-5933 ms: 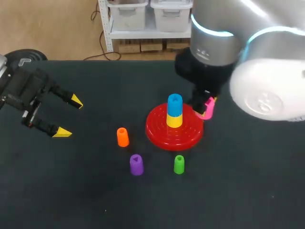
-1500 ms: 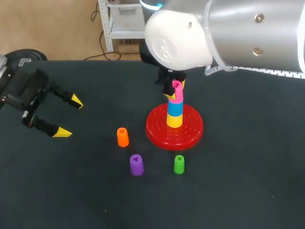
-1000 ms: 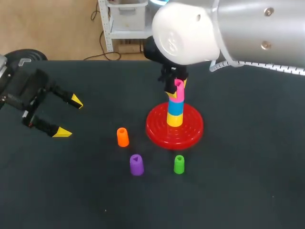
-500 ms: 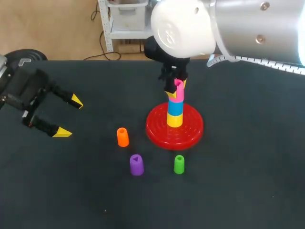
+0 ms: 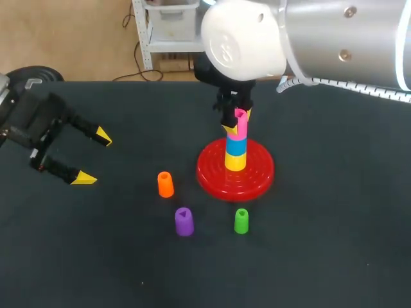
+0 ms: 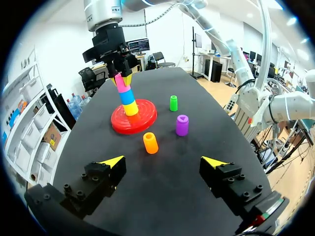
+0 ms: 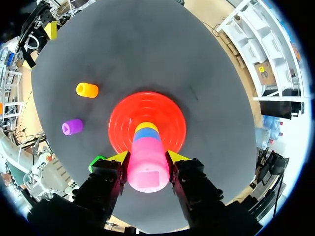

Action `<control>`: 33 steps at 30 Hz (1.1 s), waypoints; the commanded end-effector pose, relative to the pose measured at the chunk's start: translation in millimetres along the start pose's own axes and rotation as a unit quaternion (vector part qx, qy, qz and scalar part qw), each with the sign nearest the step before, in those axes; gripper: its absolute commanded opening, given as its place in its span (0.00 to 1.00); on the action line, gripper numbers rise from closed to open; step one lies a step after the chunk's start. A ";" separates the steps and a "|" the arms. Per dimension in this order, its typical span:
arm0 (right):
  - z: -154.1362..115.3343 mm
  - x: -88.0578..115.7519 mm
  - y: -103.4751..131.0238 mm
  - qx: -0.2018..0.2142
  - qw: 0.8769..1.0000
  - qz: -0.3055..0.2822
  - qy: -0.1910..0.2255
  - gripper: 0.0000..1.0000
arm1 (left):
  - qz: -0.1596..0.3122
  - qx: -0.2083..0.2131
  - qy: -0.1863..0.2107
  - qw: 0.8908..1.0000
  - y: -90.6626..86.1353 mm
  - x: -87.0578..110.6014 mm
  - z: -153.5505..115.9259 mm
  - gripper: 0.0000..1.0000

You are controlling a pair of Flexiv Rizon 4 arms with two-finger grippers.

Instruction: Pick up and stack the cylinders on the red base in this order: pink,purple,orange,green

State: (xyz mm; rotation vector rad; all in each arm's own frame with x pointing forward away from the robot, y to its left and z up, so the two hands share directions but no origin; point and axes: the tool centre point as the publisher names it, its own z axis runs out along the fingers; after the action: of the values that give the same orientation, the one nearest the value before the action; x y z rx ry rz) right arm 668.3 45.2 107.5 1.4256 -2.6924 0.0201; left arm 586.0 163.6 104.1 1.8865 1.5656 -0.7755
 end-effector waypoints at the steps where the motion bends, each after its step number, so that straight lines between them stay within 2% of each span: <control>1: 5.9 0.2 -1.4 0.002 1.000 -0.001 -0.003 0.00 | 0.001 0.000 -0.001 1.000 0.0 1.0 0.0 1.00; 3: 4.2 1.5 -0.6 0.005 1.000 0.002 -0.009 0.00 | 0.001 0.000 -0.001 1.000 0.0 1.0 0.0 1.00; 4: 3.6 2.6 -0.2 0.007 1.000 0.005 -0.010 0.13 | 0.001 0.000 -0.001 1.000 0.0 1.0 0.0 1.00; 5: 2.5 4.3 0.8 0.009 1.000 0.006 -0.011 0.90 | 0.001 0.000 -0.001 1.000 0.0 1.0 0.0 1.00; 6: 0.8 6.0 2.4 0.012 1.000 0.006 -0.015 1.00 | 0.001 0.000 -0.001 1.000 0.0 1.0 0.0 1.00; 17: -27.9 18.6 17.7 0.060 0.997 0.012 -0.044 1.00 | 0.001 0.000 -0.001 1.000 0.0 1.0 0.0 1.00; 23: -52.3 24.3 61.6 0.094 0.992 -0.036 -0.074 1.00 | 0.001 0.000 -0.001 1.000 0.0 1.0 0.0 1.00; 29: -59.5 29.5 106.0 0.098 0.987 -0.092 -0.090 1.00 | 0.001 0.000 -0.001 1.000 0.0 1.0 0.0 1.00; 33: -55.2 31.8 128.6 0.099 0.983 -0.124 -0.092 1.00 | 0.001 0.000 -0.001 1.000 0.0 1.0 0.0 1.00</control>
State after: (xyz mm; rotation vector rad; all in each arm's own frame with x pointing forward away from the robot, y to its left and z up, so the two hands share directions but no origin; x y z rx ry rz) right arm 567.2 95.4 172.5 1.8215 -2.6173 0.1357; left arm 586.0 163.6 104.1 1.8865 1.5657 -0.7755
